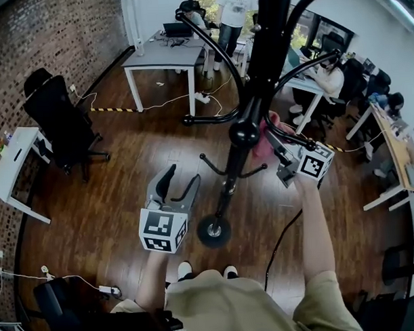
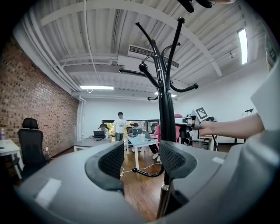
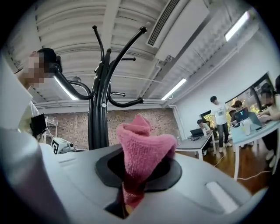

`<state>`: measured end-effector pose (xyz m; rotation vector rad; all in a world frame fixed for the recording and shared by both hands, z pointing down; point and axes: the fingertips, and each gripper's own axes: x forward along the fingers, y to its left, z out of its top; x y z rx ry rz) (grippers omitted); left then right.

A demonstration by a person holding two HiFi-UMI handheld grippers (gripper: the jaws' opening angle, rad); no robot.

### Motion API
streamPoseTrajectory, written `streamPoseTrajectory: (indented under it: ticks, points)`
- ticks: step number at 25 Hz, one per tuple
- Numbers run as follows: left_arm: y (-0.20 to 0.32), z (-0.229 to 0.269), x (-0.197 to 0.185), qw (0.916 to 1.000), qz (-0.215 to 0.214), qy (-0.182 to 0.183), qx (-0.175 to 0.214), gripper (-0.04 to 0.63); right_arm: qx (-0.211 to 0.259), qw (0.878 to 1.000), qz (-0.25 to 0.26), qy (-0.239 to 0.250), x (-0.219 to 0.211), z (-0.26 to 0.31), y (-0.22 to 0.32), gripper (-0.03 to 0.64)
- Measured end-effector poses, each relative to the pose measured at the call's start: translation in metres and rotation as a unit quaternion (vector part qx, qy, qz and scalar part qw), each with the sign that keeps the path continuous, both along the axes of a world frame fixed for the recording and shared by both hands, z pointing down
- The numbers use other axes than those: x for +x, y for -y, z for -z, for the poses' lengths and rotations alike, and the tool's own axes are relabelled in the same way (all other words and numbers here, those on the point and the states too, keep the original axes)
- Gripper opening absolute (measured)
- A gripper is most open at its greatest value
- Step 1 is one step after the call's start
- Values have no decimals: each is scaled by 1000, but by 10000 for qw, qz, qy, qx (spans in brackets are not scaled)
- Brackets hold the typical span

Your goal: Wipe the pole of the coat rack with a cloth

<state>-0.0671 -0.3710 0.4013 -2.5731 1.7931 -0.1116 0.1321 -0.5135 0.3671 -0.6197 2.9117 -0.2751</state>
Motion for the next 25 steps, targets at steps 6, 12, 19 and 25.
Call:
streamPoseTrajectory:
  ticks: [6, 12, 19, 25]
  points:
    - [4, 1, -27, 9999, 164, -16, -25, 247, 404, 9982, -432, -95, 5, 7, -8, 54]
    - [11, 6, -34, 9999, 56, -87, 62, 247, 1114, 9886, -1008, -140, -8, 39, -52, 54]
    - [20, 2, -67, 9996, -259, -86, 85, 244, 2577, 9303, -2217, -1373, -60, 70, -129, 54]
    - [20, 10, -60, 9972, -730, -104, 152, 244, 3235, 8706, -2579, -2661, -93, 89, -139, 54]
